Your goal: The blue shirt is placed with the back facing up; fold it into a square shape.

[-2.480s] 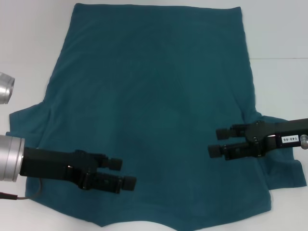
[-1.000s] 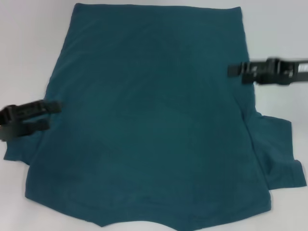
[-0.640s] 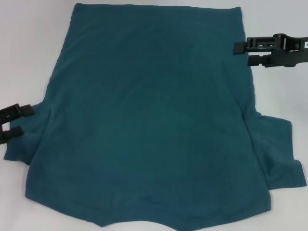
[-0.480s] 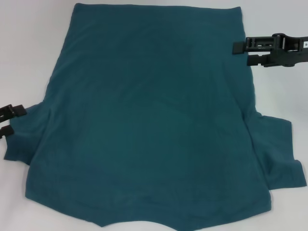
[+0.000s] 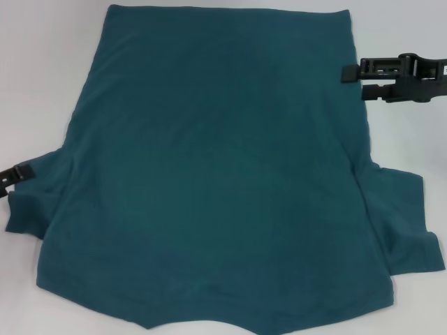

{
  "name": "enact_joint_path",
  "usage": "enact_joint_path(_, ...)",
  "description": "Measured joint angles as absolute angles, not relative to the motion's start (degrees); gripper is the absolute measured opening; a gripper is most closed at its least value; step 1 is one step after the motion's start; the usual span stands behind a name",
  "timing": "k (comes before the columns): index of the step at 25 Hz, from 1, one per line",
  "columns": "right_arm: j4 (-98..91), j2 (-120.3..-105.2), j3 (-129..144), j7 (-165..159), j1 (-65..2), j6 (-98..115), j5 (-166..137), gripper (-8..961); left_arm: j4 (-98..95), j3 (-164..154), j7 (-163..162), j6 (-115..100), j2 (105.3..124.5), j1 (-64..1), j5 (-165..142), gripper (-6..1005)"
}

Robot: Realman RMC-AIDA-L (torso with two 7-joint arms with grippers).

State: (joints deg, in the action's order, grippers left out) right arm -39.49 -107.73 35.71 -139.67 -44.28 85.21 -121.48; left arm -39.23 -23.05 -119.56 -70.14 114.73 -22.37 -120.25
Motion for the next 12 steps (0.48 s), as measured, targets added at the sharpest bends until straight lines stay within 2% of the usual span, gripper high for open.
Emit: enact_joint_path(12,-39.37,-107.59,35.68,-139.56,-44.18,85.16,-121.46,914,-36.65,-25.49,-117.64,-65.76,114.98,-22.5,-121.51,908)
